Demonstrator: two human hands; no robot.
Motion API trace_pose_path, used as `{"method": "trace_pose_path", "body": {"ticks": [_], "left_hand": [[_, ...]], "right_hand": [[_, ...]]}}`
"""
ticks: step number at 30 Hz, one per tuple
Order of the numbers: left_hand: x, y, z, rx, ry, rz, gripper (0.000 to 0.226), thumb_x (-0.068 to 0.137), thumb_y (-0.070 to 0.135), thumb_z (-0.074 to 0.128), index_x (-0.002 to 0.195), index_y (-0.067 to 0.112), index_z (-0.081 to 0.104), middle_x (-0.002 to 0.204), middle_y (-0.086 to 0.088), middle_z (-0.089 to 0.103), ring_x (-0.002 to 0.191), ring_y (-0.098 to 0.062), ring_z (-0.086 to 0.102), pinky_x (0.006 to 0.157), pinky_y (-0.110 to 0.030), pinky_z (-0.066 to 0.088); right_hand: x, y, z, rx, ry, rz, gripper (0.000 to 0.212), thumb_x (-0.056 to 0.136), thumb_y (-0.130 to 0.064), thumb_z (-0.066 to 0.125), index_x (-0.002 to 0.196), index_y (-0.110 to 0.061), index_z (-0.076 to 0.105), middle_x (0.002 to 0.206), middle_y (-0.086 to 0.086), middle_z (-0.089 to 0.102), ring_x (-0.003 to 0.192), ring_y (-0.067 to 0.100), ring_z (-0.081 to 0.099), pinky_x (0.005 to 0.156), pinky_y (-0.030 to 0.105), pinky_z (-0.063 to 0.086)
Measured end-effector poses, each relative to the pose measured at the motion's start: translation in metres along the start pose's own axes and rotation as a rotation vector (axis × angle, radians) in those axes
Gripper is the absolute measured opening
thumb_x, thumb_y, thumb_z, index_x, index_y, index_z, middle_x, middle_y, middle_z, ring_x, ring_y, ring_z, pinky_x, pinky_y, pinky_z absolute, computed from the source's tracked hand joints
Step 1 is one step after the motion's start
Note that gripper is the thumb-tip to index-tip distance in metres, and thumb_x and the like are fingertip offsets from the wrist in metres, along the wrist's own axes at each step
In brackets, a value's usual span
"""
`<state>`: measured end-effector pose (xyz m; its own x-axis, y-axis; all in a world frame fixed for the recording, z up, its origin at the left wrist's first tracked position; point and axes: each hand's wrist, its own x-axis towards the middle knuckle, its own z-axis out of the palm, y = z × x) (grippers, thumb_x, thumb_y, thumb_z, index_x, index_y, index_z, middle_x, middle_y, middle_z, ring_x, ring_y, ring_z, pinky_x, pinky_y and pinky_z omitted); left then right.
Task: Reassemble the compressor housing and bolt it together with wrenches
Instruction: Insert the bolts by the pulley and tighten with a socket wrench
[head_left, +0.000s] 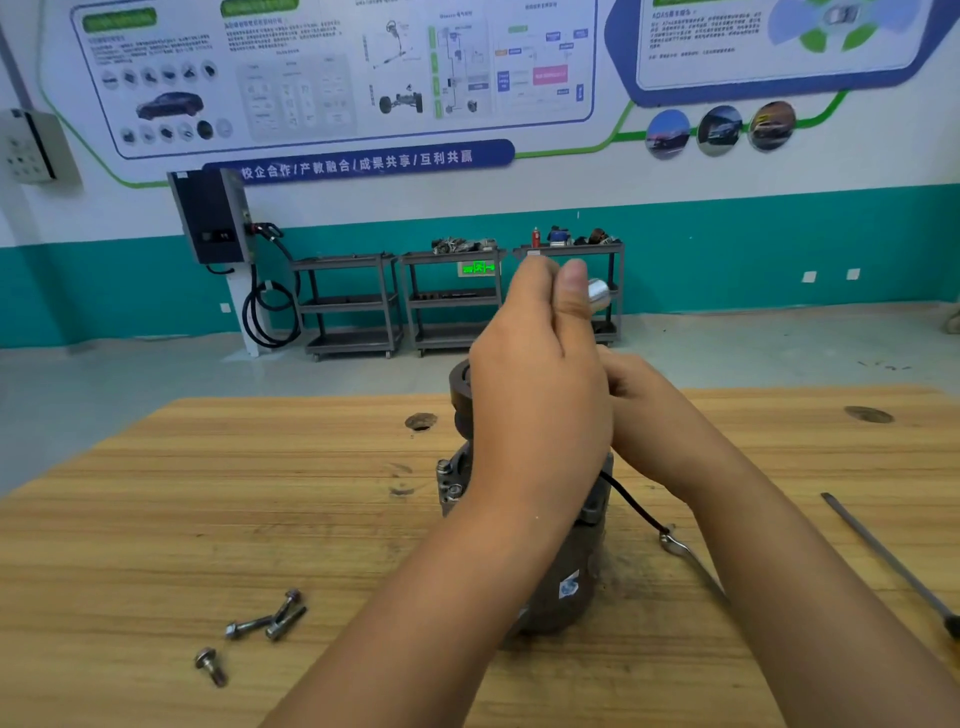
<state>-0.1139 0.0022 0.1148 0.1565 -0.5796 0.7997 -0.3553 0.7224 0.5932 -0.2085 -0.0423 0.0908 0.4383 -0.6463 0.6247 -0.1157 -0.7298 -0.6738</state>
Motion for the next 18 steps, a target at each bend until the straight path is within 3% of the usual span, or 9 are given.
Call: {"method": "trace_pose_path", "body": {"ticks": [2,5,8,10,13,18], "left_hand": [[0.0,0.001,0.0,-0.019,-0.038,-0.016,0.034,0.101,0.031,0.037,0.072,0.015,0.045,0.059,0.009,0.041,0.055,-0.007,0.037,0.054,-0.025,0.03],[0.001,0.001,-0.001,-0.232,-0.073,-0.147,0.036,0.101,0.035,0.035,0.072,0.021,0.051,0.05,0.013,0.04,0.05,-0.005,0.037,0.054,-0.027,0.029],[0.005,-0.002,0.003,-0.375,-0.028,-0.203,0.046,0.096,0.046,0.033,0.063,0.017,0.046,0.043,0.011,0.034,0.041,-0.006,0.03,0.049,-0.029,0.023],[0.007,-0.002,0.004,-0.383,-0.06,-0.192,0.051,0.089,0.054,0.033,0.06,0.013,0.045,0.042,0.009,0.032,0.039,-0.008,0.028,0.046,-0.027,0.023],[0.011,-0.007,-0.004,-0.523,-0.208,-0.205,0.048,0.089,0.045,0.038,0.051,0.016,0.046,0.04,0.009,0.035,0.034,-0.006,0.028,0.039,-0.019,0.024],[0.026,-0.014,-0.022,-0.871,-0.512,-0.382,0.054,0.087,0.036,0.039,0.037,0.019,0.043,0.036,0.009,0.027,0.03,-0.002,0.018,0.037,-0.01,0.013]], "right_hand": [[0.0,0.0,0.0,0.006,0.001,0.004,0.035,0.079,-0.017,0.046,0.073,-0.043,0.067,0.068,-0.023,0.064,0.064,-0.009,0.058,0.054,0.003,0.04],[0.0,-0.001,0.001,-0.007,-0.005,-0.029,0.039,0.083,-0.014,0.047,0.07,-0.046,0.065,0.068,-0.028,0.062,0.065,-0.013,0.056,0.056,0.0,0.038],[-0.001,-0.001,0.001,-0.011,-0.008,-0.048,0.046,0.088,-0.008,0.047,0.068,-0.045,0.065,0.067,-0.031,0.061,0.065,-0.015,0.055,0.057,-0.001,0.038],[-0.001,0.0,0.001,-0.012,-0.002,-0.028,0.039,0.087,-0.013,0.047,0.068,-0.041,0.065,0.066,-0.027,0.062,0.064,-0.013,0.056,0.057,0.001,0.039],[-0.001,0.001,0.001,0.0,-0.004,-0.012,0.041,0.09,-0.012,0.048,0.065,-0.04,0.065,0.066,-0.024,0.063,0.065,-0.011,0.057,0.058,0.002,0.04],[0.0,0.001,0.001,-0.024,-0.001,0.013,0.048,0.094,-0.006,0.05,0.072,-0.044,0.067,0.079,-0.027,0.067,0.081,-0.012,0.059,0.069,0.003,0.04]]}}
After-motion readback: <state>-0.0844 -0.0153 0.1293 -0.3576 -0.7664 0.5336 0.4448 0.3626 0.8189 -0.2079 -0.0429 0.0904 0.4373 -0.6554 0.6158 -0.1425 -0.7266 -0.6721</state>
